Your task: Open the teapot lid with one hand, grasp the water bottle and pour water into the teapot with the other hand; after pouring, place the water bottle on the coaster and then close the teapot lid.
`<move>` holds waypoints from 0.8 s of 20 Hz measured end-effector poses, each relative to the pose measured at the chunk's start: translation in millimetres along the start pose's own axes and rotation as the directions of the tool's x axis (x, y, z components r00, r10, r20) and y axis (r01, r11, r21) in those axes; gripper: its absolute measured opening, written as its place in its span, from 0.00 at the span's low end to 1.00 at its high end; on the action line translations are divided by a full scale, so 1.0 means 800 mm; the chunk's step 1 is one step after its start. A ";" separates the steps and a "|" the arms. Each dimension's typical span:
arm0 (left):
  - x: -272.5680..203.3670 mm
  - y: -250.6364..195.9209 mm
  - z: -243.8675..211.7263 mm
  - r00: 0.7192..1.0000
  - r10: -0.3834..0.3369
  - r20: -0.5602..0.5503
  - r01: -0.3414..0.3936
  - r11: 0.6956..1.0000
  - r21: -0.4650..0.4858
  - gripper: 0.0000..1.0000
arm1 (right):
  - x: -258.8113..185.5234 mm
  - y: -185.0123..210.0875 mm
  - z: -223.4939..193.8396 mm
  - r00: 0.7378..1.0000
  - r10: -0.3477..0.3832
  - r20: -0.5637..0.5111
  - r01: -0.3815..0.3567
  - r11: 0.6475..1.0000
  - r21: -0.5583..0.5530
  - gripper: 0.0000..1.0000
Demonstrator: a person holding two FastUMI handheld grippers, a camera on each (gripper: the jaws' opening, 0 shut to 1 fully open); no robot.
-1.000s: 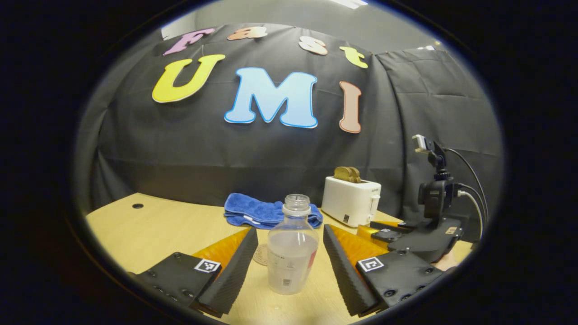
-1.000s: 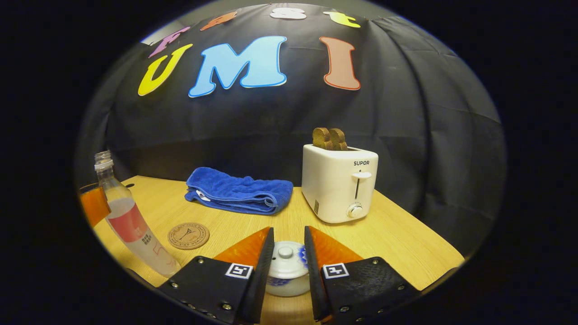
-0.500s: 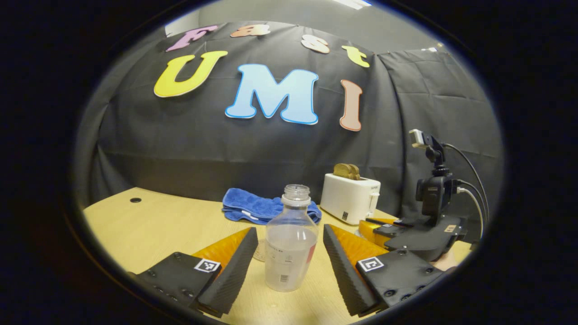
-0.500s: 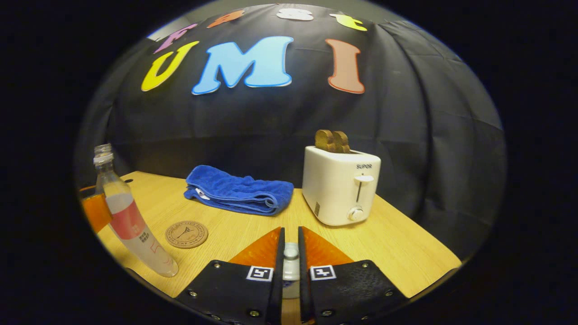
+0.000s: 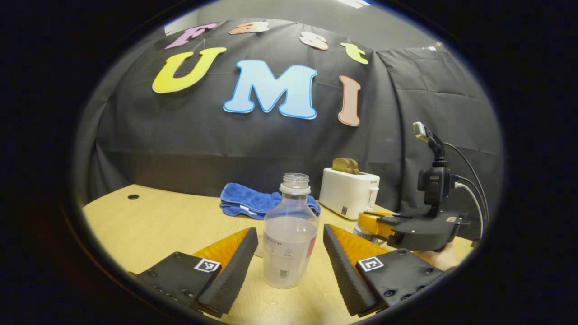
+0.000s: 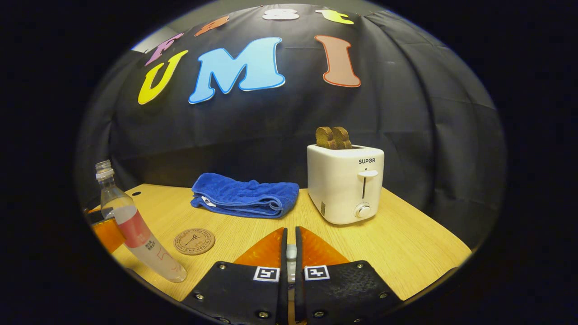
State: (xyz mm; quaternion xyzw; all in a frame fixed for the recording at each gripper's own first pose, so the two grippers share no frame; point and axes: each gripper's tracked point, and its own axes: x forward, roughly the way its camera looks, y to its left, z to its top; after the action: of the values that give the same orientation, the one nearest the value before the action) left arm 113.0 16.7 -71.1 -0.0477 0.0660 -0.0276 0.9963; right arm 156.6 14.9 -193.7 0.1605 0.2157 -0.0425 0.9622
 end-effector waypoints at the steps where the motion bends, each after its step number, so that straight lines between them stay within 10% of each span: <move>1: 0.000 0.000 -0.001 1.000 -0.001 -0.003 0.001 1.000 -0.001 0.94 | -0.001 0.000 0.002 1.000 -0.001 0.005 0.001 1.000 -0.005 0.06; 16: 0.026 -0.003 -0.041 0.997 0.007 -0.073 -0.004 0.999 0.045 0.95 | -0.040 -0.058 0.042 0.994 -0.065 0.086 0.067 0.997 -0.026 0.06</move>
State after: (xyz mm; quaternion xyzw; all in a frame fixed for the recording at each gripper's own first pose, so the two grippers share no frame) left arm 129.3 9.8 -106.2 -0.0242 0.1018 -0.0280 0.9941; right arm 134.1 -39.3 -164.5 0.1373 0.1801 -0.0779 0.9709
